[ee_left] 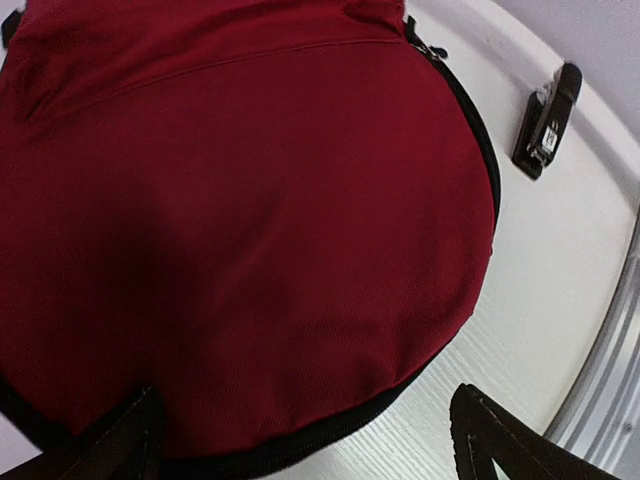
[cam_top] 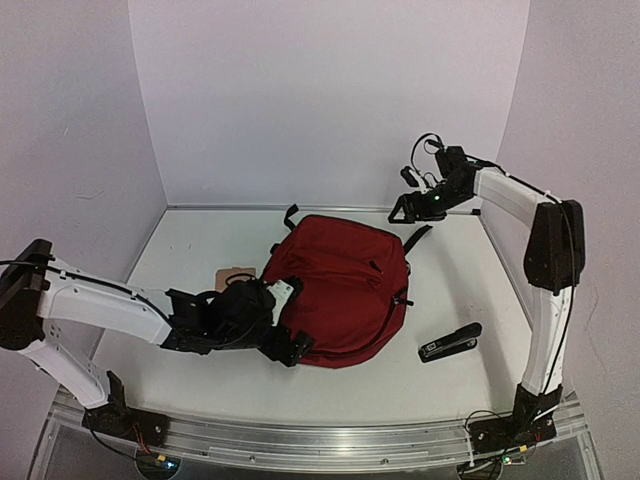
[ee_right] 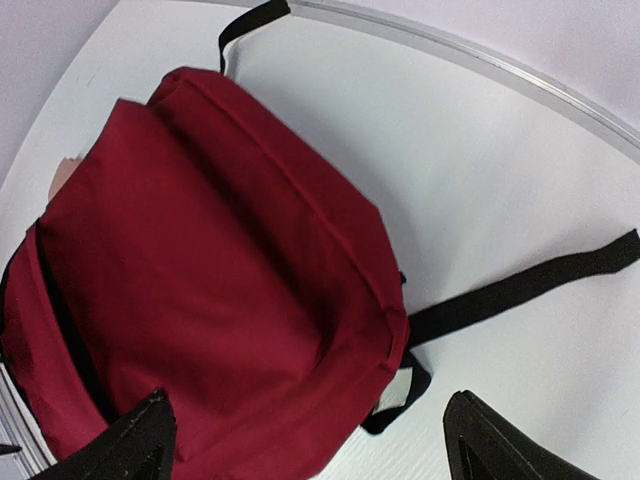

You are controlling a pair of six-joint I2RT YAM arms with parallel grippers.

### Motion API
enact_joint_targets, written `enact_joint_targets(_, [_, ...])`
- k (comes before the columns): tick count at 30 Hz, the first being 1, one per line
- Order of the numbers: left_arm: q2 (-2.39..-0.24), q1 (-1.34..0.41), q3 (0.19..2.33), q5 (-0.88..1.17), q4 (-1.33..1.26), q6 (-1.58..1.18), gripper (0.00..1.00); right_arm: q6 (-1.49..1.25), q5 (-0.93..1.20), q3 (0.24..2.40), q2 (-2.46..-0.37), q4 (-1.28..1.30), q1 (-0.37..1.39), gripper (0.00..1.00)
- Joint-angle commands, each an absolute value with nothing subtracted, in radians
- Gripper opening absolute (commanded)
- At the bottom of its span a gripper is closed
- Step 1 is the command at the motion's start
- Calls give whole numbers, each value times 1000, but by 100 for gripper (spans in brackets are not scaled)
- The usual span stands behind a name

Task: Pack the student bag
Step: Zip the student bag at the center of the board, then adjust the student bag at the center of the board.

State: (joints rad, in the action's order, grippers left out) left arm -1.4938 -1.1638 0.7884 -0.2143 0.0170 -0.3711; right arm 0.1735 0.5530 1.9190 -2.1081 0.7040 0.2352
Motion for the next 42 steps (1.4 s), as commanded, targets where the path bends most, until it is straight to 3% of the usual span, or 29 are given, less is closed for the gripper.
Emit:
enact_joint_targets(1, [-1361,-1163,663,-283,45,-757,100,78,558,2043,-2222,672,235,96])
enact_joint_targets(9, [-1322,-1168,524,-266,-46,-997,100,54,591,2120,-2343,670,253,96])
enact_joint_targets(15, [-1533,-1168,686,-278,-27,-977,99,58,623,2030,-2346,671,252,78])
enact_joint_targets(20, [-1707,-1153,874,-226,-6,-919,81,111,618,1841,-2242,670,240,57])
enact_joint_targets(25, [-1735,-995,889,-47,-77,-913,52,145,638,1675,-2135,671,197,52])
enact_joint_targets(28, [-1732,-922,907,-10,-91,-864,47,180,654,1542,-2055,672,192,50])
enact_joint_targets(35, [-1871,-710,1143,139,-29,-734,53,165,771,1320,-1950,668,216,55])
enact_joint_targets(42, [-2096,-594,1561,219,182,-597,72,144,850,1243,-1825,667,361,62])
